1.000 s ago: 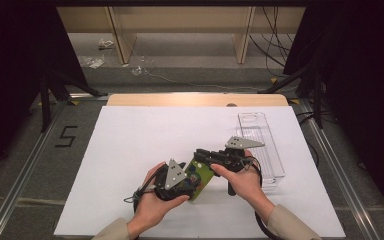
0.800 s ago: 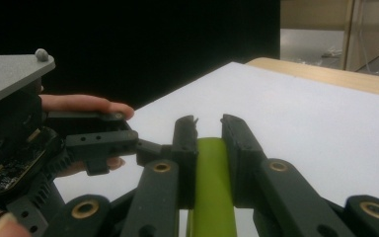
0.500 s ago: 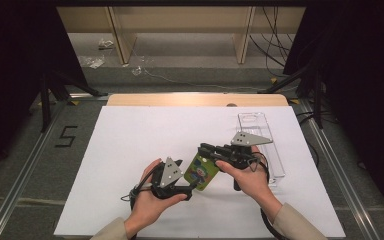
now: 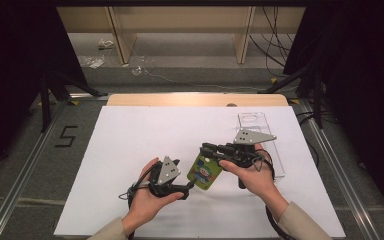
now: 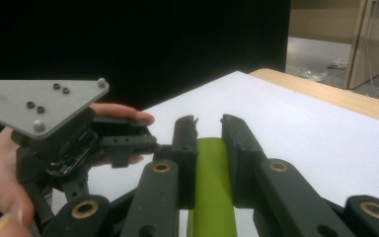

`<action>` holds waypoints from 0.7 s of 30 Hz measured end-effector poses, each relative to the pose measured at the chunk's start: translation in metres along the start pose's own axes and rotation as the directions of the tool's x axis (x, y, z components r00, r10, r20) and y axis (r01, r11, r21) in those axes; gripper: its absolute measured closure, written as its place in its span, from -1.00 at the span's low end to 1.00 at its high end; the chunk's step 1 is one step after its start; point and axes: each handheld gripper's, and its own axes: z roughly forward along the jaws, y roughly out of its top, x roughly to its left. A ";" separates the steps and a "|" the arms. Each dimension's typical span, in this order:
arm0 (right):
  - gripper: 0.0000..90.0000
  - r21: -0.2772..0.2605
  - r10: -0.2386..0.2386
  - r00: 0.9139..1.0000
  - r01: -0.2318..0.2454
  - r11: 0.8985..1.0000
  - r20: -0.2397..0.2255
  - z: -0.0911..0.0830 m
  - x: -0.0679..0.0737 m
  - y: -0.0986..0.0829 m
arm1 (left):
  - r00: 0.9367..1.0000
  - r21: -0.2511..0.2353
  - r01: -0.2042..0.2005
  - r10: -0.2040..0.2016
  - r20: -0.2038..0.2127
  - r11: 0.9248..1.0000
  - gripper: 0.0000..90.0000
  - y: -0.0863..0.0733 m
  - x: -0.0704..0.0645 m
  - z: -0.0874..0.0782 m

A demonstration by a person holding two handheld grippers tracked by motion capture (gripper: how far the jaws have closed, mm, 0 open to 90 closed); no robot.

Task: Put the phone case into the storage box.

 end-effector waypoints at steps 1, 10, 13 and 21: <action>0.73 0.002 -0.002 1.000 0.002 1.000 -0.001 0.000 0.000 0.000 | 1.000 0.000 -0.001 0.001 0.001 1.000 -0.56 0.000 0.000 0.000; 0.73 0.007 -0.026 1.000 0.026 1.000 -0.012 -0.004 0.001 0.005 | 1.000 -0.003 -0.001 0.001 0.007 1.000 -0.53 -0.001 0.003 0.000; 0.73 0.015 -0.031 0.999 0.031 0.999 -0.020 -0.005 0.002 0.006 | 1.000 -0.004 -0.004 0.004 0.014 1.000 -0.52 -0.001 0.003 0.000; 0.73 0.025 -0.042 0.998 0.043 0.999 -0.040 -0.005 0.003 0.007 | 0.998 -0.011 -0.022 0.023 0.064 1.000 -0.57 -0.001 0.002 0.001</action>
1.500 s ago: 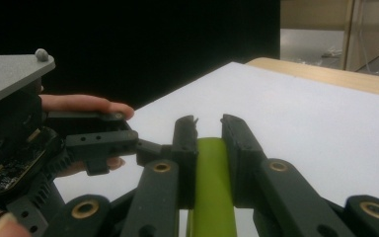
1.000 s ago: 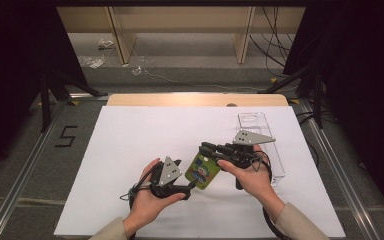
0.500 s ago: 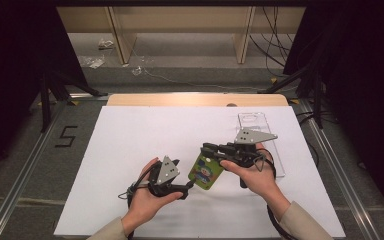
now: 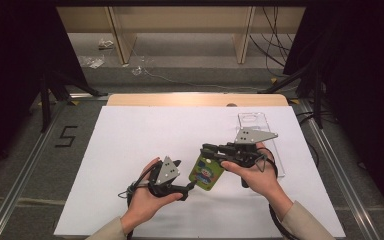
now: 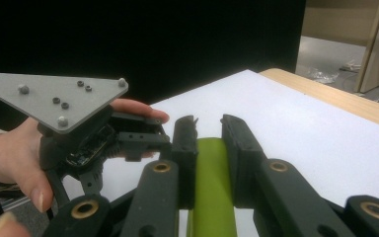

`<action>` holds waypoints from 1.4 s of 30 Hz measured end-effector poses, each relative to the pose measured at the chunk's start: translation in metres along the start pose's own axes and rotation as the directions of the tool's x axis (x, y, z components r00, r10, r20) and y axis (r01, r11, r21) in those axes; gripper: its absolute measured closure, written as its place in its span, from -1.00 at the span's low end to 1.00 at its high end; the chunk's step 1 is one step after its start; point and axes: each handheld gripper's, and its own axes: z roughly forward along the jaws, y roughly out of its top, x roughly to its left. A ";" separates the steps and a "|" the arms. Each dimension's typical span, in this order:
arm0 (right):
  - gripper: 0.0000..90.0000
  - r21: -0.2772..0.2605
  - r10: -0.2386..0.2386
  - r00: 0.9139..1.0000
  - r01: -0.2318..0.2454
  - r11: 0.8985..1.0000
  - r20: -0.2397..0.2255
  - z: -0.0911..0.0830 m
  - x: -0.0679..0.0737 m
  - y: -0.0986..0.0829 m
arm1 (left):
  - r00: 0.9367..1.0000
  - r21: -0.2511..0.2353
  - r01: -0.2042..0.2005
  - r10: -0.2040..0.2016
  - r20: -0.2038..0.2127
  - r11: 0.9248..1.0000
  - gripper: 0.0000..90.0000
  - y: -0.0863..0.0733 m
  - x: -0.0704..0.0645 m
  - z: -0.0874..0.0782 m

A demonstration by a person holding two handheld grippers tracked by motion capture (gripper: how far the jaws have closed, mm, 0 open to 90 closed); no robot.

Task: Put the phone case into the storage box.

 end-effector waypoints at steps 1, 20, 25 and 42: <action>0.73 0.003 -0.001 1.000 0.001 1.000 -0.004 0.000 0.000 0.000 | 1.000 -0.002 -0.004 0.004 0.009 1.000 -0.60 0.000 0.000 0.000; 0.73 0.049 -0.030 0.996 0.034 0.998 -0.079 0.003 0.002 0.001 | 0.987 0.033 -0.007 0.002 0.160 0.999 -0.61 -0.006 0.001 0.007; 0.73 0.051 -0.037 0.996 0.041 0.998 -0.087 0.001 0.002 0.002 | 0.983 0.029 -0.014 0.009 0.183 0.999 -0.64 -0.007 0.002 0.008; 0.73 0.052 -0.043 0.995 0.048 0.998 -0.089 0.002 0.002 0.002 | 0.989 0.055 -0.030 0.021 0.146 0.998 -0.92 -0.007 0.002 0.007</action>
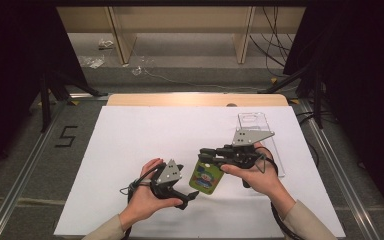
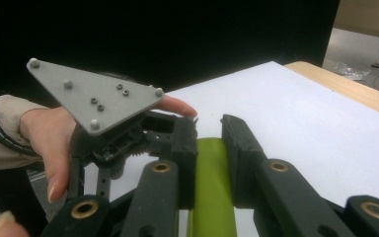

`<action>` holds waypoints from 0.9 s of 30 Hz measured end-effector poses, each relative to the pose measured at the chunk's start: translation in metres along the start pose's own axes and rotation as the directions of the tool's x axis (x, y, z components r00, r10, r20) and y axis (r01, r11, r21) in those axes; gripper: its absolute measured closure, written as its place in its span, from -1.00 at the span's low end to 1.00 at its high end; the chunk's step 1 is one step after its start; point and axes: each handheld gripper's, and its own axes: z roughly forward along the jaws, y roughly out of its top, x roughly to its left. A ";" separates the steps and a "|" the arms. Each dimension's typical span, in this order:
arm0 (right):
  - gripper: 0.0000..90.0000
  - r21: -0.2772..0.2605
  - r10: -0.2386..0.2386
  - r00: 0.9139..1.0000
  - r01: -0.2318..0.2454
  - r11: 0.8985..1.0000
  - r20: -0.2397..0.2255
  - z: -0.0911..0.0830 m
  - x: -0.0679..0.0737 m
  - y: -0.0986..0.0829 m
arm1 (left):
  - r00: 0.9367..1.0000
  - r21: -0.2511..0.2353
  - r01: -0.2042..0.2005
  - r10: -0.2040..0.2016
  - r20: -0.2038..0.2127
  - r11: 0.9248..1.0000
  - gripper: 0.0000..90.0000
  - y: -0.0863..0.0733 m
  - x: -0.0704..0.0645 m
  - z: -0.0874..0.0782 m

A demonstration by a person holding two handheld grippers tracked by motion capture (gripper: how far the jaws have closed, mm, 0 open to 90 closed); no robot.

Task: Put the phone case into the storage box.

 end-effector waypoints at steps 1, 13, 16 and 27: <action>0.73 0.000 0.000 1.000 0.000 1.000 0.000 0.000 0.000 0.000 | 1.000 0.002 -0.004 0.004 -0.001 1.000 -0.92 0.000 -0.001 0.001; 0.73 0.011 -0.008 1.000 0.009 1.000 -0.023 0.003 0.002 0.000 | 1.000 0.051 -0.018 0.017 0.022 0.999 -1.00 -0.001 -0.005 0.009; 0.73 0.010 -0.008 1.000 0.008 1.000 -0.030 0.004 0.003 0.000 | 0.999 0.053 -0.021 0.019 0.031 0.998 -1.00 -0.001 -0.006 0.010; 0.73 0.012 -0.011 0.999 0.012 1.000 -0.047 0.004 0.004 0.001 | 0.997 0.057 -0.026 0.022 0.075 0.998 -0.36 -0.002 -0.005 0.012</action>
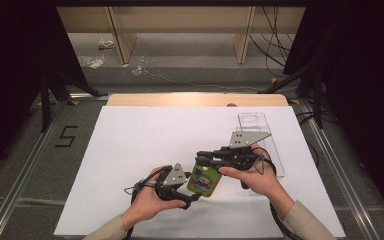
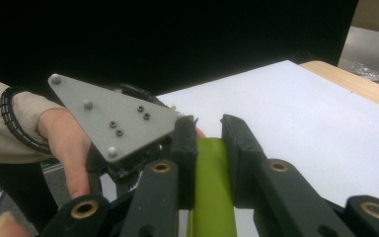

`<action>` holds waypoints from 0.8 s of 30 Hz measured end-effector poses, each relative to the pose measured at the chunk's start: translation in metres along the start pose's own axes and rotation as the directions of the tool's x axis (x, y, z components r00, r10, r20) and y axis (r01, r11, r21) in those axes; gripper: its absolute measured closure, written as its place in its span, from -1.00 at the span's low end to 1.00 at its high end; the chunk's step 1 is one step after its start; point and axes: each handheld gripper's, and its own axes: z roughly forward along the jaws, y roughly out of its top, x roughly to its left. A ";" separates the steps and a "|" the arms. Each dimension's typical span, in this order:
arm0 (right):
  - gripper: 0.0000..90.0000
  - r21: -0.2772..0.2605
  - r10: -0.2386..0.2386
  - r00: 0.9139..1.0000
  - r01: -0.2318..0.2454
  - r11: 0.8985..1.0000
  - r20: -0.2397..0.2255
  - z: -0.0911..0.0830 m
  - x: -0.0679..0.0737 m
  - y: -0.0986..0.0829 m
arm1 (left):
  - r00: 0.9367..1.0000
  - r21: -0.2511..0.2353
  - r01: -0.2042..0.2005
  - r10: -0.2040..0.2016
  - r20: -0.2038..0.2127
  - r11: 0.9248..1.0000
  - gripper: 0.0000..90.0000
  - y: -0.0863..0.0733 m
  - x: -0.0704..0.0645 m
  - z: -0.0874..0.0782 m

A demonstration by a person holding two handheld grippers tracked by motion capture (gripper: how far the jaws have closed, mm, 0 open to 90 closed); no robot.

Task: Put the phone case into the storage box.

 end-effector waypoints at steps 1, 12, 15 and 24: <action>0.73 0.001 0.000 1.000 0.000 1.000 0.000 0.000 0.000 0.000 | 1.000 -0.001 -0.001 0.001 0.003 1.000 -0.31 0.000 0.000 0.000; 0.73 0.001 0.001 1.000 -0.001 1.000 -0.015 0.003 0.002 -0.001 | 0.999 -0.023 -0.006 0.007 0.043 1.000 0.32 0.000 0.003 0.000; 0.73 -0.007 0.001 1.000 -0.001 1.000 -0.021 0.003 0.003 0.000 | 0.999 -0.028 0.007 -0.006 0.048 1.000 0.48 0.001 0.004 -0.002; 0.73 -0.015 -0.016 0.999 0.016 1.000 -0.046 0.003 0.007 0.002 | 0.998 -0.020 0.043 -0.042 0.055 0.999 0.71 0.003 0.003 -0.006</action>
